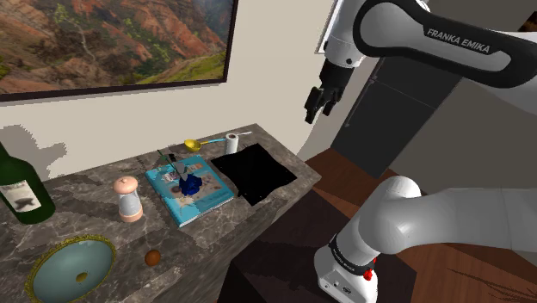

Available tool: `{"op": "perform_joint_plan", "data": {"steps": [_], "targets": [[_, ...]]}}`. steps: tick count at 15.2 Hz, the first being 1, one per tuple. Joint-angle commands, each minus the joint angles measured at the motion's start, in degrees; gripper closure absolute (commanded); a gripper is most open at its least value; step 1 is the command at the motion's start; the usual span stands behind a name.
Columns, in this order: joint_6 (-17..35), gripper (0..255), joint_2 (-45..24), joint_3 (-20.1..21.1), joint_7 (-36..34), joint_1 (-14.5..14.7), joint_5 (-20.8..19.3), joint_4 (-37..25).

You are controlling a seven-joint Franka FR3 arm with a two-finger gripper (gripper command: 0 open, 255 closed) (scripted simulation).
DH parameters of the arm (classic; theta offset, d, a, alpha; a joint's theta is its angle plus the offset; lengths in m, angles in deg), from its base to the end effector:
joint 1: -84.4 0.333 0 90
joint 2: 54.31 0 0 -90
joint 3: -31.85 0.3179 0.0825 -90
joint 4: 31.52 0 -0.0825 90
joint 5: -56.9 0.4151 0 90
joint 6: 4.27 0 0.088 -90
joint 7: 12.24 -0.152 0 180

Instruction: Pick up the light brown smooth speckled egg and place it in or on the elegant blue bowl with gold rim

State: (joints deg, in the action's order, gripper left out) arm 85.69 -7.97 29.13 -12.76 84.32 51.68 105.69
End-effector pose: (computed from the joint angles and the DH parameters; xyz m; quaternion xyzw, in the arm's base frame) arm 0.3281 -0.0320 0.5348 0.9993 -0.0211 -0.0086 0.0283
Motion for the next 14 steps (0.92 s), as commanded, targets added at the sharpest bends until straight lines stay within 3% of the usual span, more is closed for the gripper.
{"op": "perform_joint_plan", "data": {"steps": [1, 14], "targets": [[0.0, 0, 0.0, 0.0, 0.0, 0.0, 0.0, 0.0], [22.5, 0, -7.8, 7.6, -10.0, 5.3, 9.5, 14.6]]}}
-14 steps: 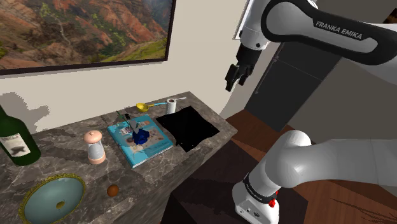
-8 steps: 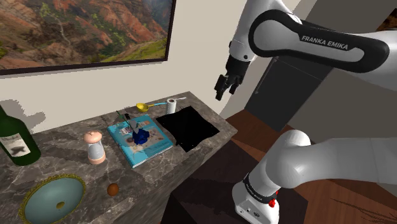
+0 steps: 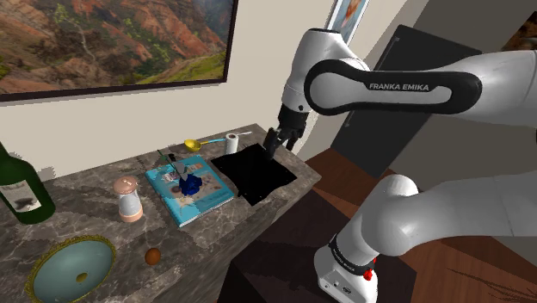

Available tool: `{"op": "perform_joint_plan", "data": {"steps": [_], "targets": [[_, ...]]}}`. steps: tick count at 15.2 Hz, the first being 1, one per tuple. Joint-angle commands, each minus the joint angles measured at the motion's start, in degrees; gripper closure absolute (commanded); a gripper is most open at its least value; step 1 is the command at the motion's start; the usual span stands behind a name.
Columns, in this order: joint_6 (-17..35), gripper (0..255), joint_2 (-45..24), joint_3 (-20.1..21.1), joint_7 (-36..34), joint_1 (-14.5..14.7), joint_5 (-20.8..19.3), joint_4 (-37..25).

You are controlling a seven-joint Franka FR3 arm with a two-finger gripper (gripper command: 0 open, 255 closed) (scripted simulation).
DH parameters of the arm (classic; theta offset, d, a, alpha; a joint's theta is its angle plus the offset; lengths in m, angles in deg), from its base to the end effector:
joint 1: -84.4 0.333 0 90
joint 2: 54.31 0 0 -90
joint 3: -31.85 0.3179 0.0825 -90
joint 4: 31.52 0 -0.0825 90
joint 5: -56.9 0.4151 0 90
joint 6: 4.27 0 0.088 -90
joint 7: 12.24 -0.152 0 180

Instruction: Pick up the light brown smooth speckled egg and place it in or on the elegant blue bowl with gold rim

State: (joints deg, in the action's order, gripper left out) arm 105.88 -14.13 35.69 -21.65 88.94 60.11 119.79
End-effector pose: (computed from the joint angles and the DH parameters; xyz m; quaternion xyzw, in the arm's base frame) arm 0.3561 0.0561 0.4024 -0.9996 0.0270 0.0095 0.0032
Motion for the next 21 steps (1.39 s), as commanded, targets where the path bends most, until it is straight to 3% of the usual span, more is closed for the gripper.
{"op": "perform_joint_plan", "data": {"steps": [1, 13, 21], "targets": [[4.3, 0, -2.9, 1.6, -1.8, 1.2, 1.8, 1.1], [28.7, 0, -25.1, 9.5, -9.3, 6.6, 9.2, 1.8], [42.7, 0, -43.9, 13.5, -15.5, 9.2, 8.7, -4.6]]}}
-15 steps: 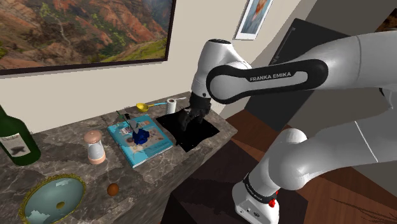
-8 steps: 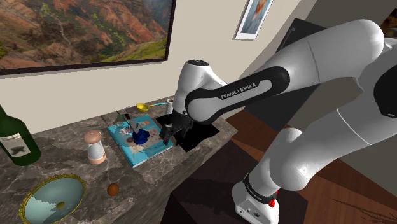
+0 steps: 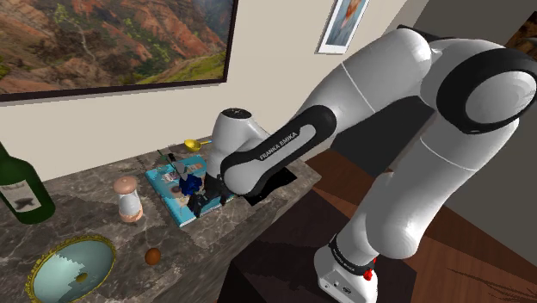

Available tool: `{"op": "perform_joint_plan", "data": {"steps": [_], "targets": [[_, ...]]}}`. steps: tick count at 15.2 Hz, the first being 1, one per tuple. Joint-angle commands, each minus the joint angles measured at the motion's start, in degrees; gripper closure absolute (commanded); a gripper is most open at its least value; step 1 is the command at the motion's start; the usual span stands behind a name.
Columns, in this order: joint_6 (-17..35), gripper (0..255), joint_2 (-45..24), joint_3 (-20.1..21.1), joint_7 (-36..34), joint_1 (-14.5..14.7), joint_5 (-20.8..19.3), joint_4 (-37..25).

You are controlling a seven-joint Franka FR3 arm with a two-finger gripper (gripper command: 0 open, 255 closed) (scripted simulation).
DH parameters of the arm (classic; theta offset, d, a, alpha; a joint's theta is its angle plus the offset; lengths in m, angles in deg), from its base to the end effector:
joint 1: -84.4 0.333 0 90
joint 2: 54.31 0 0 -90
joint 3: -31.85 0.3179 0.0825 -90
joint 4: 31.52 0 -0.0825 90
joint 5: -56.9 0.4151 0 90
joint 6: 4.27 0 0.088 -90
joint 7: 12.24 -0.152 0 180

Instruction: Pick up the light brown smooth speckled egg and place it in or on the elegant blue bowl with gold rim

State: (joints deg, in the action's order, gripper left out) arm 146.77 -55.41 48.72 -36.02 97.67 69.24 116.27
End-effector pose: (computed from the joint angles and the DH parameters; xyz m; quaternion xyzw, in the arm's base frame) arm 0.4042 0.2347 0.1882 -0.9975 0.0378 0.0089 0.0590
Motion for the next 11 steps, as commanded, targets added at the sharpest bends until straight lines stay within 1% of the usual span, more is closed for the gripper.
{"op": "perform_joint_plan", "data": {"steps": [1, 5, 11], "targets": [[3.2, 0, -5.0, 0.7, -2.1, 0.9, -1.0, -2.2], [8.1, 0, -14.3, 0.5, -6.2, 3.4, -3.7, -7.4], [12.8, 0, -27.5, -1.6, -10.9, 8.8, -6.4, -17.3]]}}
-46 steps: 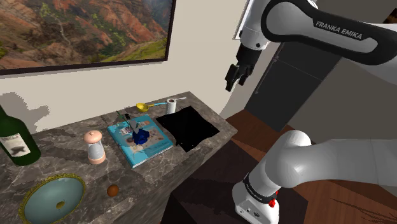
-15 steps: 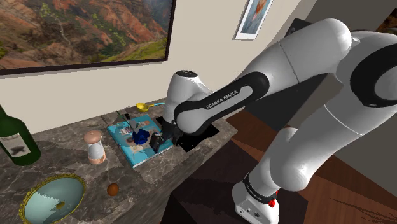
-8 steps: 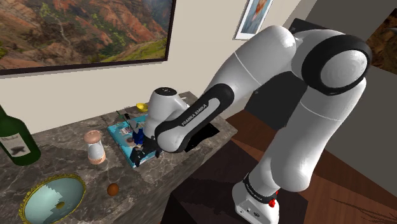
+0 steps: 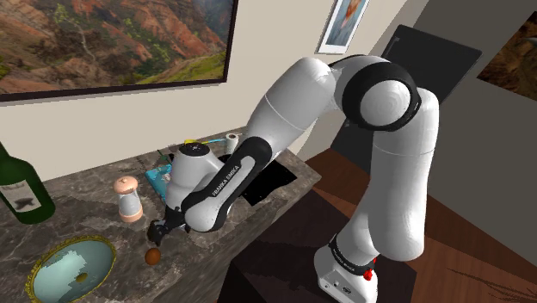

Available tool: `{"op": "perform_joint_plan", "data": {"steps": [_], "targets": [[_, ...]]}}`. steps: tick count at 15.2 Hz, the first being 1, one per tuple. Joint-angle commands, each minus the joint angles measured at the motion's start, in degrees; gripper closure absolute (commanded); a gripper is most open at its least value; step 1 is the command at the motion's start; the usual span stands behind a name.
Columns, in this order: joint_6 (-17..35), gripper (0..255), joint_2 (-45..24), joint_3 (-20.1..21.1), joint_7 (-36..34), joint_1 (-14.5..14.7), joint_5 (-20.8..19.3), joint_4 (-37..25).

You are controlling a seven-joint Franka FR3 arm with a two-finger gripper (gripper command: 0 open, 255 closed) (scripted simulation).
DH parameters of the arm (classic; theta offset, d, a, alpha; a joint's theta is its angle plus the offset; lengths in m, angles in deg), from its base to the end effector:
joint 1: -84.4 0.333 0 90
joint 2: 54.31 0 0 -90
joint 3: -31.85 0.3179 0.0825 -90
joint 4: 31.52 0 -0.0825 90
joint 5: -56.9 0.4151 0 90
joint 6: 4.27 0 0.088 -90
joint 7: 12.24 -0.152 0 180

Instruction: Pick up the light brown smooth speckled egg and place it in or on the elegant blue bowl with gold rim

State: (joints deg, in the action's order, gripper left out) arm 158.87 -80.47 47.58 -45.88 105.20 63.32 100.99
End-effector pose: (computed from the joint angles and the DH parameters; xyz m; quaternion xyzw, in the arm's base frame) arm 0.4324 0.3328 0.0899 -0.9950 0.0438 0.0086 0.0891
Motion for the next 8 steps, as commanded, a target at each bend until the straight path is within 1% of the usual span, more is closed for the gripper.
{"op": "perform_joint_plan", "data": {"steps": [1, 4, 8], "targets": [[1.2, 0, -4.5, -0.8, -1.7, 2.2, -0.7, -3.8], [2.2, 0, -10.7, -1.7, -3.2, 4.8, -1.2, -9.8], [3.8, 0, -14.0, -2.3, -3.4, 5.7, -1.6, -11.5]]}}
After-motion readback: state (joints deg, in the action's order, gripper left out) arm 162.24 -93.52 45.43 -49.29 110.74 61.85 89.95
